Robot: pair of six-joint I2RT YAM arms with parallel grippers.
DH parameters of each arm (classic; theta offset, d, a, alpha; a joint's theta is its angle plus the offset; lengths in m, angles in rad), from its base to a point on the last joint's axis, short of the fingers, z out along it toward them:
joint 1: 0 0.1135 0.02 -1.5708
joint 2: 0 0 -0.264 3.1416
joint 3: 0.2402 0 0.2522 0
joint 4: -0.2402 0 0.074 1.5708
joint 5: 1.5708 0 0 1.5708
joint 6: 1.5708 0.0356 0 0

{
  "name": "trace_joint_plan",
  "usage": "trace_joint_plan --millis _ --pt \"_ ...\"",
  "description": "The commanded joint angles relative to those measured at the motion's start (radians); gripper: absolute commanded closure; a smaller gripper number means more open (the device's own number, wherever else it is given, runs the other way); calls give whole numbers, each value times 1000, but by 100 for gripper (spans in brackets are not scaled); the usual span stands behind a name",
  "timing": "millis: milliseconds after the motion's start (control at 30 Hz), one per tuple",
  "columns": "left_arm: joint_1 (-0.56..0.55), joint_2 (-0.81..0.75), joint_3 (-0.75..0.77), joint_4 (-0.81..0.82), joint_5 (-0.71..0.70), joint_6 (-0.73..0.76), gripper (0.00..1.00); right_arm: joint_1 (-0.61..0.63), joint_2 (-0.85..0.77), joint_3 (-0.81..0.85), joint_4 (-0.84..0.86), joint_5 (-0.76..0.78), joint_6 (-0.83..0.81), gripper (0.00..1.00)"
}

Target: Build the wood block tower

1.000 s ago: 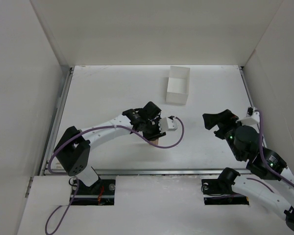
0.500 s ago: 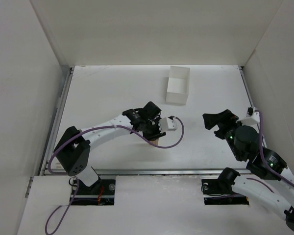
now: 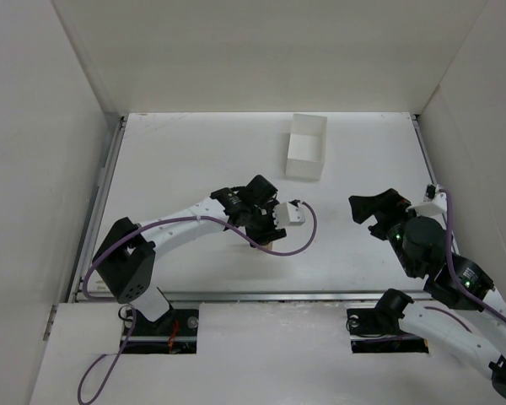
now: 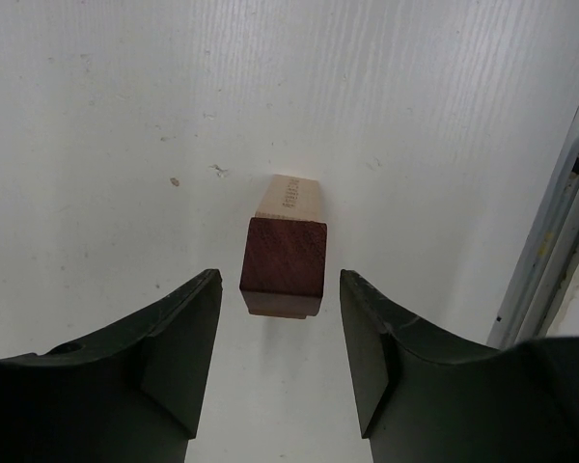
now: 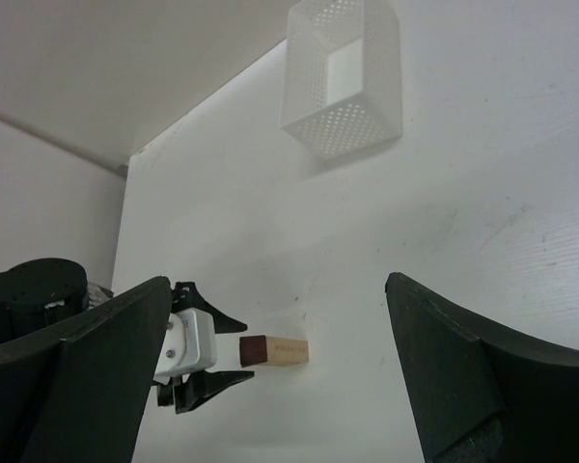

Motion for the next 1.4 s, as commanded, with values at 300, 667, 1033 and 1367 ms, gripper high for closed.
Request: trace_joint_plan --millis 300,667,1033,1367 --pt "-4 -21 -6 20 -43 -14 51 -5 -26 -1 8 13 -15 2" --pt "-4 -21 -6 31 -34 -45 51 -5 -35 -1 8 13 -15 2" --pt "-4 -39 -15 21 -24 -23 51 -5 -44 -10 8 13 -15 2" --pt "-4 -166 31 21 32 -65 48 -5 6 -10 8 -7 -33 2"
